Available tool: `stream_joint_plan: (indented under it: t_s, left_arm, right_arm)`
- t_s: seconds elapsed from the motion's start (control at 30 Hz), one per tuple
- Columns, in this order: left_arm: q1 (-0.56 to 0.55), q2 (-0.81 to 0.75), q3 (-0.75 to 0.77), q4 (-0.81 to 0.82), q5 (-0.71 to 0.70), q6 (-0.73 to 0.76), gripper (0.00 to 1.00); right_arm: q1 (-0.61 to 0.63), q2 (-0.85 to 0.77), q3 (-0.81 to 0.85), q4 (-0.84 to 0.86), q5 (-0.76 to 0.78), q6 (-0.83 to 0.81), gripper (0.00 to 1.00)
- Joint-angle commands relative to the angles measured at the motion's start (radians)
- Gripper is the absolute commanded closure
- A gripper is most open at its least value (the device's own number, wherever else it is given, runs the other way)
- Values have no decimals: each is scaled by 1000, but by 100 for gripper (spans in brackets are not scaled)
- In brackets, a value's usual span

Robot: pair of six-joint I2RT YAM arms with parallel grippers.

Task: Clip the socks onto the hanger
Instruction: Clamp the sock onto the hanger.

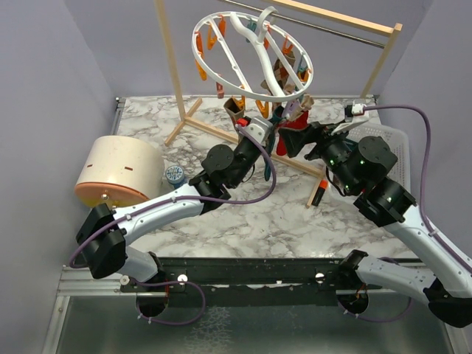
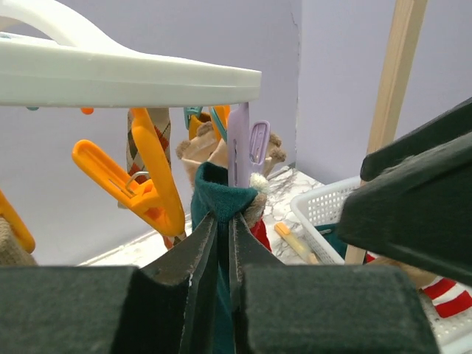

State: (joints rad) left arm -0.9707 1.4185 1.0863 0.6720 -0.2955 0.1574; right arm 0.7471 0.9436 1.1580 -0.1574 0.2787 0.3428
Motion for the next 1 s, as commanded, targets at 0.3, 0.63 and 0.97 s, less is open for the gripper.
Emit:
stream_joint_plan:
  t_s: [0.3, 0.63, 0.97]
  left_arm:
    - [-2, 38, 61, 21, 48, -24, 88]
    - [-2, 53, 63, 21, 47, -32, 76]
    - [-2, 46, 57, 20, 48, -37, 74]
  right_arm:
    - [8, -112, -73, -48, -44, -100, 8]
    - [8, -152, -117, -101, -18, -133, 8]
    - [8, -188, -144, -154, 39, -136, 8]
